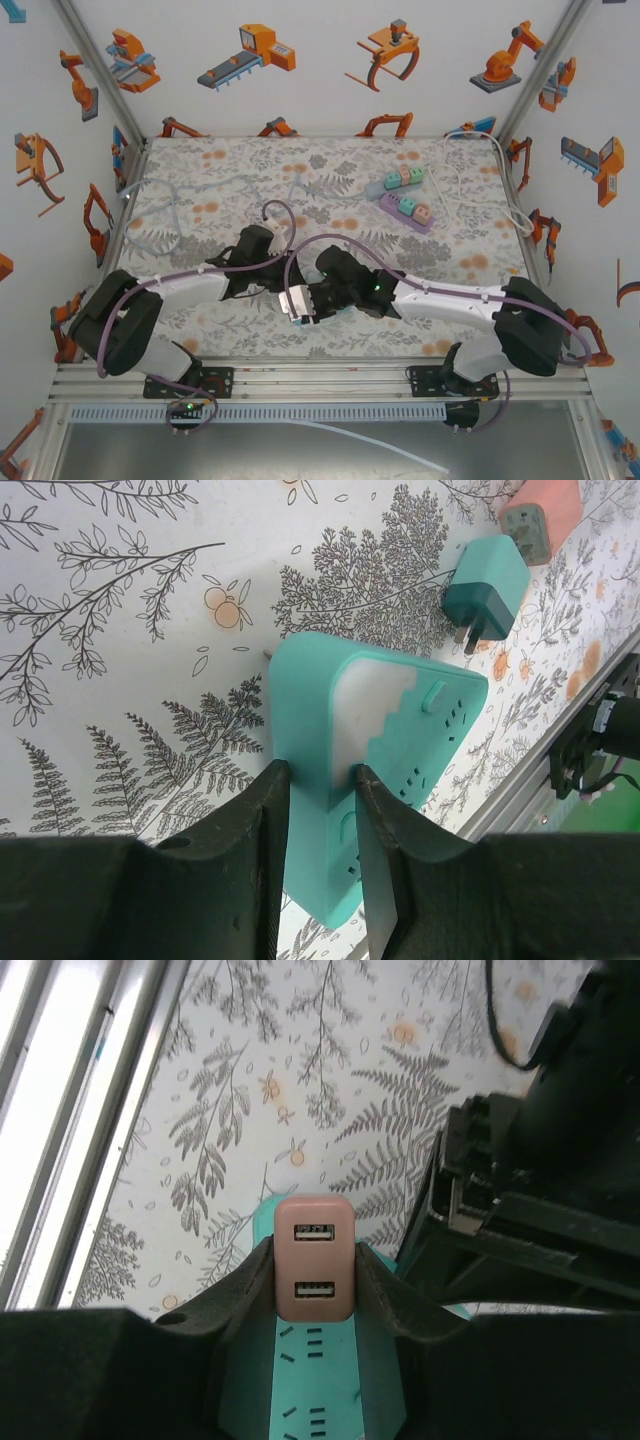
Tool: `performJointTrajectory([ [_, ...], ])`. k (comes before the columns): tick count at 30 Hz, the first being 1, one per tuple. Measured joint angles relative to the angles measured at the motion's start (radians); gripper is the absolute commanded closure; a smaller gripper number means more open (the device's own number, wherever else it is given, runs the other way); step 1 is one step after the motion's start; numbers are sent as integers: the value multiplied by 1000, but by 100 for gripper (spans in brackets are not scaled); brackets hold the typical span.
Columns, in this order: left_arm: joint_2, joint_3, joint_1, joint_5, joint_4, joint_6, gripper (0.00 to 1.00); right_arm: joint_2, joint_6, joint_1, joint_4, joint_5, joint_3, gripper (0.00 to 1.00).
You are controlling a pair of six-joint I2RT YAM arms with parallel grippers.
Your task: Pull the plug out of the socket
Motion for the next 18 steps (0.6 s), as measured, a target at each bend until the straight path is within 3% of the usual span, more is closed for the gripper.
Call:
performJointTrajectory([
  [10,-25,6,-14,-62,-24,16,64,-66,120,-26,17,-8,0,81],
  [18,-62,18,-14,-163,-80,42,63,-145,424,-196,77,-42,-6,81],
])
